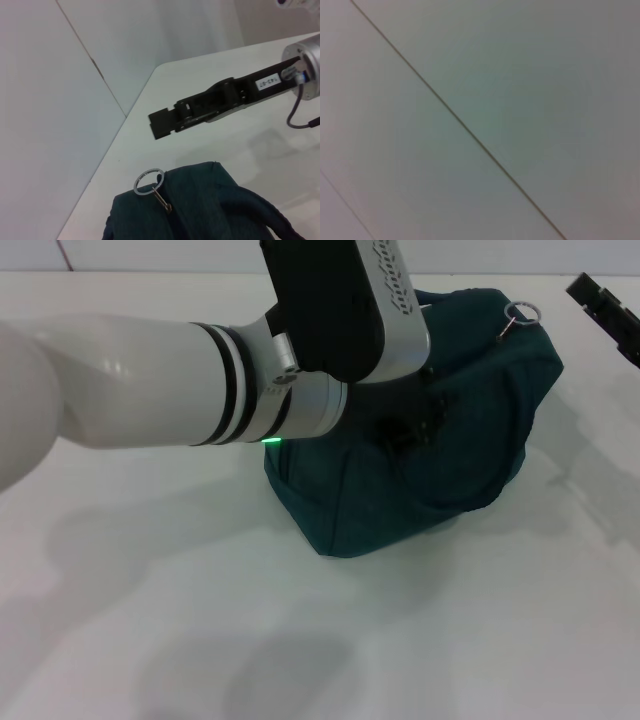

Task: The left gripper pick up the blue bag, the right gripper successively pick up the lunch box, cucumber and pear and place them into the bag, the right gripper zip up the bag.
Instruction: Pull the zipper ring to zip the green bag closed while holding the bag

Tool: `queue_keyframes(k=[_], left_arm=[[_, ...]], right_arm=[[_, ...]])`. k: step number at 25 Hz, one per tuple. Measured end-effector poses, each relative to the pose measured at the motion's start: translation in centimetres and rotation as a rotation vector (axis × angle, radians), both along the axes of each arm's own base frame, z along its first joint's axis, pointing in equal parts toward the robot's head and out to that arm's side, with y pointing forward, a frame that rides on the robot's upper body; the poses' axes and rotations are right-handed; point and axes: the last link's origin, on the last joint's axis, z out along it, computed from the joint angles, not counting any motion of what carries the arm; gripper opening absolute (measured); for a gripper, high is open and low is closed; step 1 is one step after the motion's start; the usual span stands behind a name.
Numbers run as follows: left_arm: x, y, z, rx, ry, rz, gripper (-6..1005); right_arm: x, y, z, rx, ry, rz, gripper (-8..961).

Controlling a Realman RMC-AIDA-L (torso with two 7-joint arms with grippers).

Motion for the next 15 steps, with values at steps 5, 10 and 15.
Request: queue_keyframes(k=[5, 10, 15], left_arm=[[0.1, 0.0, 0.0, 0.001, -0.001, -0.003, 101], [0.2, -0.1, 0.1, 0.003, -0.005, -0.009, 83], [0.4, -0.2, -0.1, 0.016, 0.0, -0.028, 72]], right_arm=[[-0.7, 0.8, -0.4, -0.023, -0.011, 0.004, 800], [-1.2, 1.3, -0.9, -0.056, -0.015, 0.001, 798], [-1.7, 1.2, -1.7, -0.094, -0.014, 0.013, 782]])
